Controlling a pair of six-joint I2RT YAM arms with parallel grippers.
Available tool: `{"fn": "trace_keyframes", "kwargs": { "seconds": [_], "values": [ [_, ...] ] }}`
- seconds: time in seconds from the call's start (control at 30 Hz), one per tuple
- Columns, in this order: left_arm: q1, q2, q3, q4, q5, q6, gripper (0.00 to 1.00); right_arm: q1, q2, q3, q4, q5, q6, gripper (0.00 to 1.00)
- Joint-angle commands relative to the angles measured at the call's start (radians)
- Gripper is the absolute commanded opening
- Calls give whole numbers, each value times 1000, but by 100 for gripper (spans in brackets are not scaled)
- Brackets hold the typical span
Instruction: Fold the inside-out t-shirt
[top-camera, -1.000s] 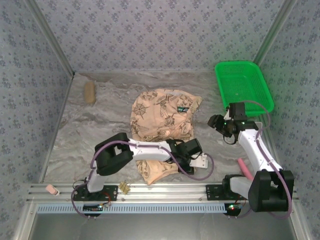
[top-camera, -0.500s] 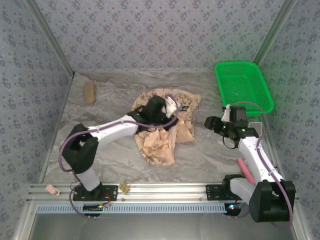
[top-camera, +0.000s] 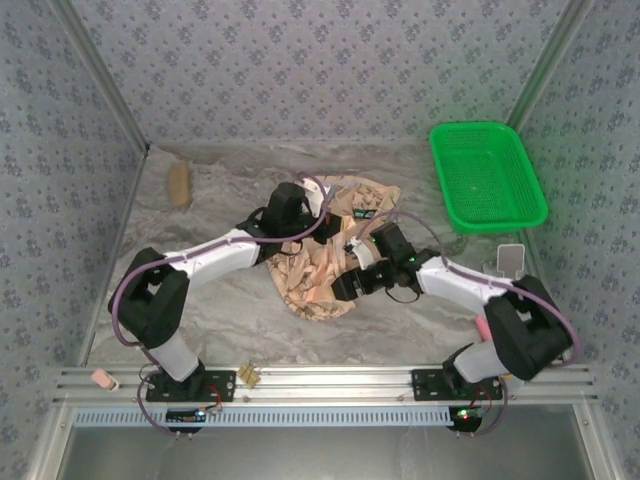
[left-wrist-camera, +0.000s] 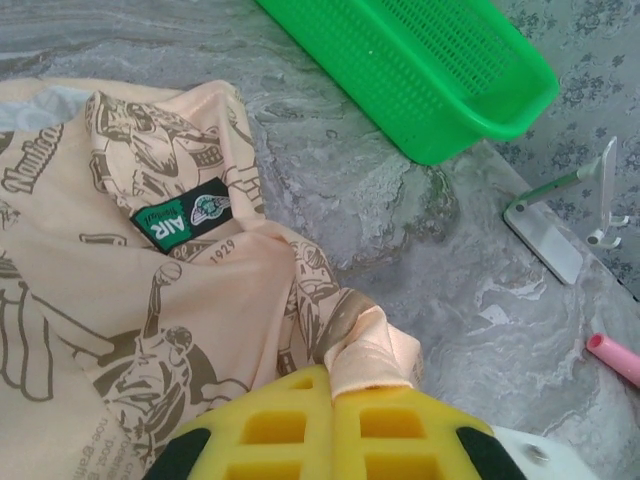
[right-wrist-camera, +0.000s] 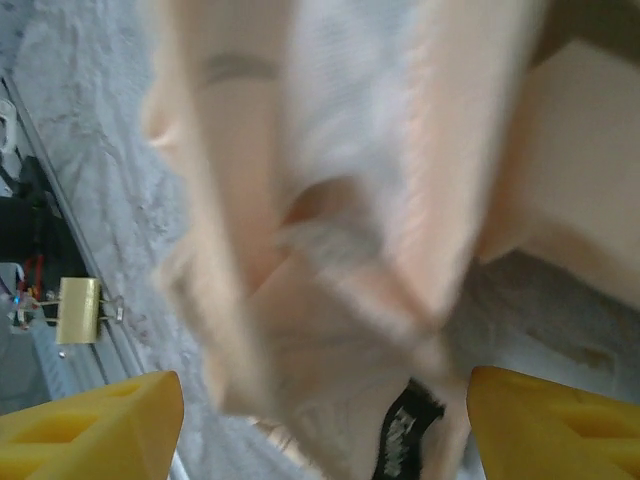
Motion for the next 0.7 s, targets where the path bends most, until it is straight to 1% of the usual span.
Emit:
{"fn": "trace_keyframes", "kwargs": {
  "seconds": [0.0, 0.07, 0.17, 0.23, 0.3, 0.33, 0.37, 0.4, 0.43, 0.47, 0.57, 0.67],
  "values": [
    [24, -57, -24, 59, 23, -24, 0, -1, 58, 34, -10, -57, -79, 75],
    [36, -66, -30, 54, 18, -9, 0, 6, 54, 16, -32, -68, -73, 74],
    [54, -76, -32, 43, 13, -10, 0, 3, 36, -11, -80, -36, -55, 74],
    [67, -89, -39, 50, 20, -19, 0, 1, 40, -36, -62, -31, -39, 73],
    [71, -102, -46, 51, 20, -14, 0, 9, 63, -52, -3, -75, -27, 69],
    [75, -109, -48, 51, 19, -12, 0, 21, 79, -53, 30, -93, -21, 58],
    [80, -115, -49, 51, 18, -12, 0, 32, 92, -44, 49, -114, -34, 35],
    [87, -122, -47, 47, 17, -17, 0, 40, 94, -19, 29, -124, -69, 8],
    [99, -134, -44, 41, 19, -22, 0, 40, 76, 5, 1, -94, -89, 0],
    [114, -148, -40, 32, 18, -26, 0, 33, 49, 18, -6, -43, -96, 0],
    [187, -210, -18, -20, -44, -57, 0, -14, -69, 58, 11, 212, -80, 0],
    [259, -276, 36, -79, -175, -130, 0, -56, -113, 190, -7, 486, -66, 0]
  ]
}}
